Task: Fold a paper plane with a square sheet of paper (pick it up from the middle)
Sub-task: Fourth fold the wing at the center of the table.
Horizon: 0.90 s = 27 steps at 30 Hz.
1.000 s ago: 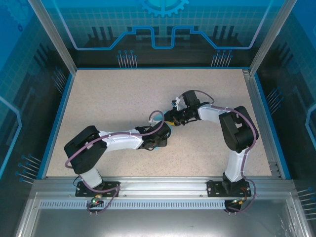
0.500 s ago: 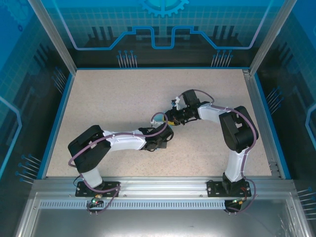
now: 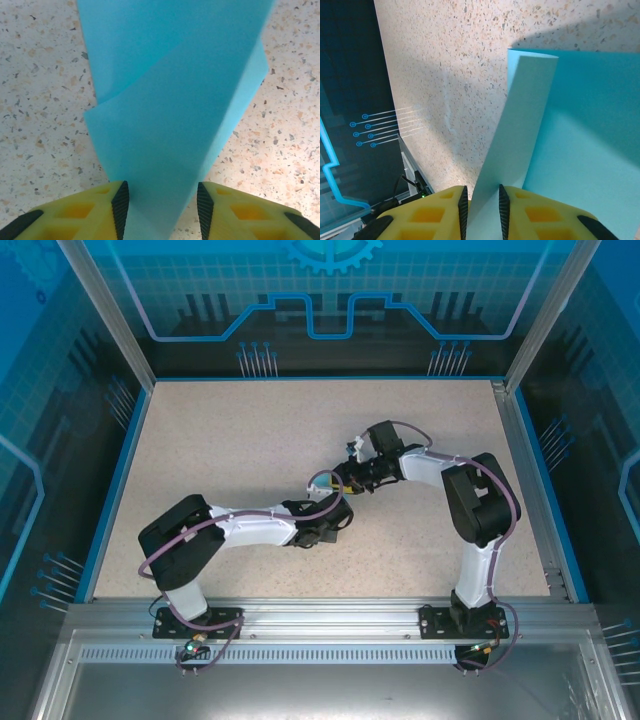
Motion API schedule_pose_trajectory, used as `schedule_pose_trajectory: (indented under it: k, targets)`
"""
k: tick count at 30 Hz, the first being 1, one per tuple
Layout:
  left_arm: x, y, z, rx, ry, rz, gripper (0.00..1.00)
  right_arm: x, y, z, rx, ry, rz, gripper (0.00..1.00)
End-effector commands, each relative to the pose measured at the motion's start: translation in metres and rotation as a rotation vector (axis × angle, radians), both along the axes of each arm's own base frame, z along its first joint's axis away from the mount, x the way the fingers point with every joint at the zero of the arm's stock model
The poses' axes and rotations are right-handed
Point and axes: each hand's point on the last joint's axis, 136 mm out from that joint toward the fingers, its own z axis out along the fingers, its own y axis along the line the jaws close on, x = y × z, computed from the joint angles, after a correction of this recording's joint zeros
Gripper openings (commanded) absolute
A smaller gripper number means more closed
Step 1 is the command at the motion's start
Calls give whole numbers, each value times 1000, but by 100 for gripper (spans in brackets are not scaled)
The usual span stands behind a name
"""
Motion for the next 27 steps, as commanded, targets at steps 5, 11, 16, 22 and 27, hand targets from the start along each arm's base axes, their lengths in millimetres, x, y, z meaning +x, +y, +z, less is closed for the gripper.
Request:
schedule_pose_trajectory:
  k: [5,11,16,22,27]
  targets:
    - [2,-6,12,5,-47,-51,48,4,-2,1,6,29,-2,29]
    - [1,6,11,43,-65,-38,46,4,-3,5,2,25,-12,29]
    - [-2,6,13,6,-81,-59,46,3,-6,8,-17,22,-20,34]
    - [-4,7,16,-34,-105,-63,46,1,-9,8,-29,27,-30,35]
    - [-2,5,15,-32,-113,-74,46,0,-8,6,-46,40,-29,33]
